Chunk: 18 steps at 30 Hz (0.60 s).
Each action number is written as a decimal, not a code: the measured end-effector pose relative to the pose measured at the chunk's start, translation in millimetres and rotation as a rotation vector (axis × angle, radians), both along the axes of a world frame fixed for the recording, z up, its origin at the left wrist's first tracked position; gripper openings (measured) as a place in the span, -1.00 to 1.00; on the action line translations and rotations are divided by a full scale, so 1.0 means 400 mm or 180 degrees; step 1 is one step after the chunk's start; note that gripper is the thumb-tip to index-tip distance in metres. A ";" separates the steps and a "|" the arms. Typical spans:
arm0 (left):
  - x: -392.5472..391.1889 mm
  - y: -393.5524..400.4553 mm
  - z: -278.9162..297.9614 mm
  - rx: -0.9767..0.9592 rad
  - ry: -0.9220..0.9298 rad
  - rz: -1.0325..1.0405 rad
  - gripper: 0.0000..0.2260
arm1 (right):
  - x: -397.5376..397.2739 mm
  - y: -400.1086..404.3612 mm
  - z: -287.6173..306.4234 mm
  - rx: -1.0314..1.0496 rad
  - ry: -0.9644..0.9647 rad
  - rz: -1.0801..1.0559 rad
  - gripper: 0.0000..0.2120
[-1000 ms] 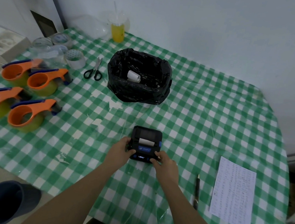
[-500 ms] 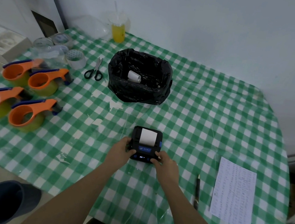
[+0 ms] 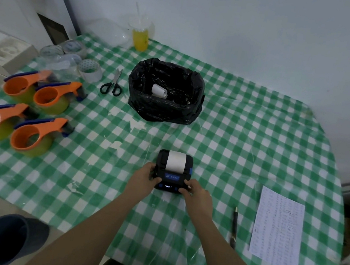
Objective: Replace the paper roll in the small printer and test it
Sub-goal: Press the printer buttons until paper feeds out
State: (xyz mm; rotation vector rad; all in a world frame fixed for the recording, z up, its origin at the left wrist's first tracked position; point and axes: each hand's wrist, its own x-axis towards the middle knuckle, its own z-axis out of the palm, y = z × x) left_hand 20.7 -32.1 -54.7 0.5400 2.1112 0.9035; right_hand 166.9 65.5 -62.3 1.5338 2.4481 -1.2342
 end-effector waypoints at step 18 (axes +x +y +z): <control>0.002 0.000 -0.003 0.0050 0.0011 0.0045 -0.61 | 0.002 -0.002 0.000 0.0016 0.0027 0.0014 -0.72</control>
